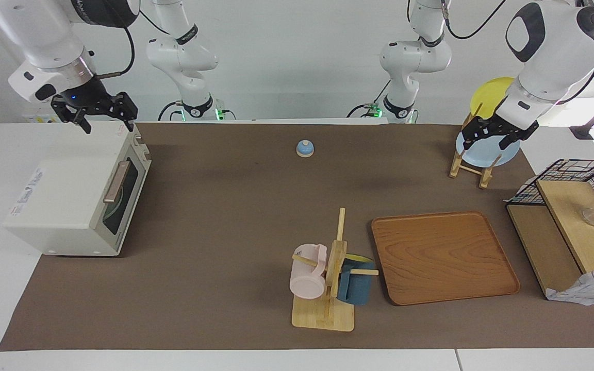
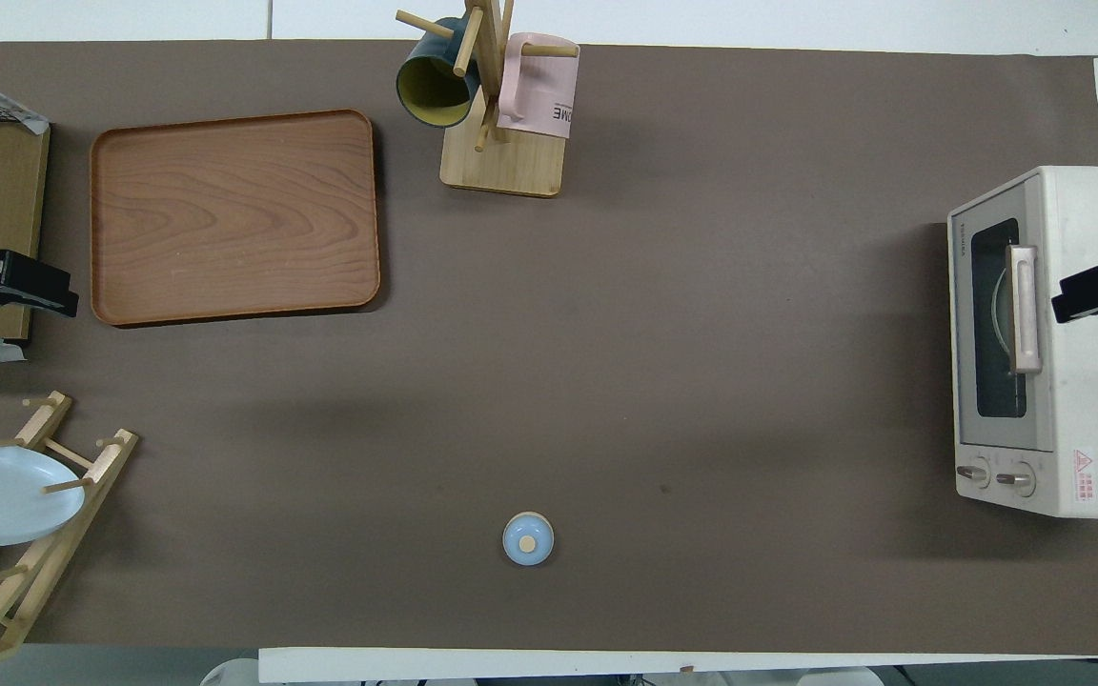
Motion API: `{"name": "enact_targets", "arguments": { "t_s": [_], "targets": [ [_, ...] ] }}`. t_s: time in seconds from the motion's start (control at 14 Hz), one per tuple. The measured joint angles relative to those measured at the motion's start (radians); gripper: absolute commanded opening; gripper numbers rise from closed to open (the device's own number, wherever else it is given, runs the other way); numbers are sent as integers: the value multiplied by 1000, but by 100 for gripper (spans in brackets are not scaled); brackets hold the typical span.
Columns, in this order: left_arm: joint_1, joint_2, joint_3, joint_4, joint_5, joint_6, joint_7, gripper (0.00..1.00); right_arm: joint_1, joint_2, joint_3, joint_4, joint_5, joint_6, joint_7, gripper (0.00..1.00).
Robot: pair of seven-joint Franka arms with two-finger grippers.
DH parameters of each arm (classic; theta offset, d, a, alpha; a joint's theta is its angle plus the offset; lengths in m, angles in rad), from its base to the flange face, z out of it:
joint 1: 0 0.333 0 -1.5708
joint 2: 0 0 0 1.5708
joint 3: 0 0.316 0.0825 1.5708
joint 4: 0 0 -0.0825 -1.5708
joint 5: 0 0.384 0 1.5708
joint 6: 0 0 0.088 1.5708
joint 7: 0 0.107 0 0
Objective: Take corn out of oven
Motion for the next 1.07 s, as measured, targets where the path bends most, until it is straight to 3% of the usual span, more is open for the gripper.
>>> {"name": "enact_targets", "arguments": {
  "t_s": [0.36,0.43,0.57,0.71,1.07],
  "targets": [
    [0,-17,-6,17,0,18,2,100,-1,0,0,-2,0,0,0,100],
    [2,-17,-5,17,0,18,2,100,-1,0,1,-6,0,0,0,93],
    [7,-17,0,16,0,19,2,100,0,0,3,-11,0,12,-14,40],
    [9,-17,0,16,0,19,2,100,1,0,8,-18,0,34,-47,0],
    [9,-17,0,16,0,19,2,100,-1,2,7,-100,-16,154,-60,0]
  ]
}}
